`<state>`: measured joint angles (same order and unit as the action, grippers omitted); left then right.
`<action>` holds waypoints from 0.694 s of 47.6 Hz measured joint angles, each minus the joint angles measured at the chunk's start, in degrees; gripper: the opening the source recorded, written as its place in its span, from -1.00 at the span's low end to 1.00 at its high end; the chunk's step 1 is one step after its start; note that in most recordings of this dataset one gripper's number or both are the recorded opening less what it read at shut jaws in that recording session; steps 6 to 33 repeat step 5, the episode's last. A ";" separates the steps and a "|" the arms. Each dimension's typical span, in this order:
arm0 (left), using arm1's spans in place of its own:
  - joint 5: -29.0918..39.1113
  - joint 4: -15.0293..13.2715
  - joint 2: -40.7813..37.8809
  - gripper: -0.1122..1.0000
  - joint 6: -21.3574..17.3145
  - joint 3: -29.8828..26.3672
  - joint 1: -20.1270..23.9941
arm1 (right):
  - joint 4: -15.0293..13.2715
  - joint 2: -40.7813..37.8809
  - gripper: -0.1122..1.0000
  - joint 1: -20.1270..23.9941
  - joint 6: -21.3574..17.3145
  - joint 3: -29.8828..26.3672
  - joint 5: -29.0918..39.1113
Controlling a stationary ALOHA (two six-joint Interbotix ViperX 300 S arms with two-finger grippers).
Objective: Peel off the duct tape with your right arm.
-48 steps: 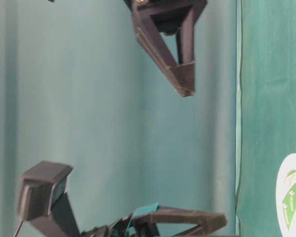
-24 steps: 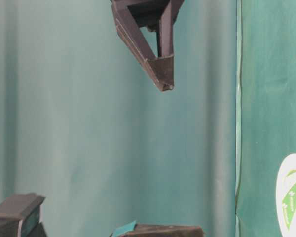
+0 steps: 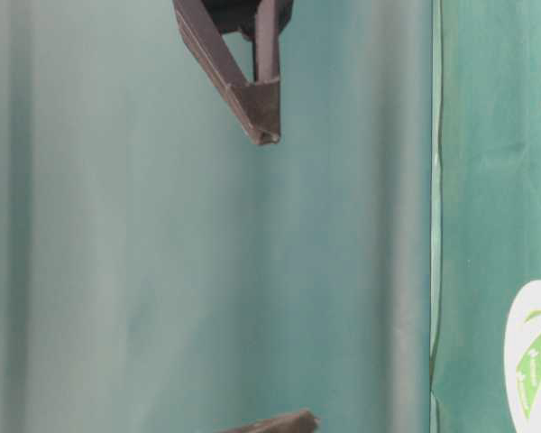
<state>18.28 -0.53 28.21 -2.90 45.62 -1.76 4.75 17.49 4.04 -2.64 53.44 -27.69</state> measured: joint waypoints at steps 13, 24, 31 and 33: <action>-4.75 -0.09 2.20 0.40 0.00 2.46 0.00 | 0.00 0.53 -0.97 0.00 0.09 0.35 0.00; -4.75 -0.09 2.20 0.40 0.00 2.46 0.00 | 0.00 0.53 -0.97 0.00 0.09 0.35 0.00; -4.75 -0.09 2.20 0.40 0.00 2.46 0.00 | 0.00 0.53 -0.97 0.00 0.09 0.35 0.00; -4.75 -0.09 2.20 0.40 0.00 2.46 0.00 | 0.00 0.53 -0.97 0.00 0.09 0.35 0.00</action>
